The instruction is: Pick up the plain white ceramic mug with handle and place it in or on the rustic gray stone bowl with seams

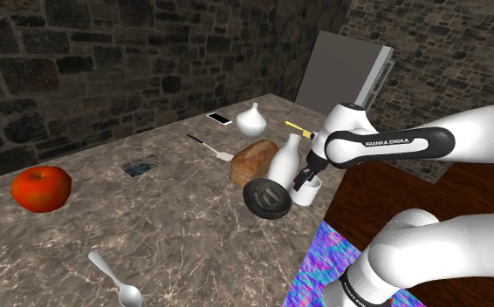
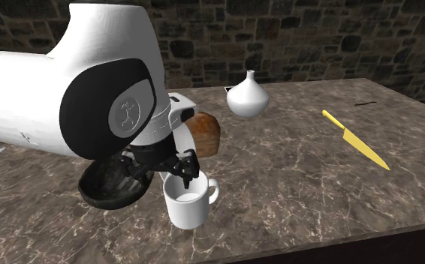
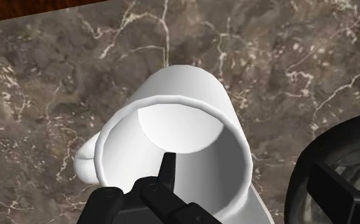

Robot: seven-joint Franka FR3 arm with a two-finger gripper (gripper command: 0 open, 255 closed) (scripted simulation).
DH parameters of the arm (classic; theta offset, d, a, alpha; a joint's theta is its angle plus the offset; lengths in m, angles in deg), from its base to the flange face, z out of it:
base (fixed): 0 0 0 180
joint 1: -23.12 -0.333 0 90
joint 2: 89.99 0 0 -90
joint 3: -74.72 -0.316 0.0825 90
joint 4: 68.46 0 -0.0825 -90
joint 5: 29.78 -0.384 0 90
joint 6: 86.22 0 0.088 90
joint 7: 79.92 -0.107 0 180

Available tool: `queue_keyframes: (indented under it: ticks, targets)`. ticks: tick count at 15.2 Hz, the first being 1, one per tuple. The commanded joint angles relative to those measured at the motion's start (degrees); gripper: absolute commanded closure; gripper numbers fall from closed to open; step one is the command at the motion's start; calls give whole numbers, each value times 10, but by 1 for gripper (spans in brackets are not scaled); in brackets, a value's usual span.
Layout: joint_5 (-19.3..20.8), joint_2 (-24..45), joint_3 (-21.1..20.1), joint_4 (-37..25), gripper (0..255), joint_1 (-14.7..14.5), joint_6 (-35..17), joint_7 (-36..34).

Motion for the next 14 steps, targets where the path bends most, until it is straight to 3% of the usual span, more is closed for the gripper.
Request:
queue_keyframes:
  ticks: [1,3,11,12,14]
  targets:
    - [2,14,2,8,0,0,-23,-1]
    - [3,36,6,17,0,-1,-53,-1]
    - [3,36,6,17,0,-1,-53,-1]
    - [3,36,6,17,255,-1,-53,-1]
    - [3,36,6,17,255,-1,-53,-1]
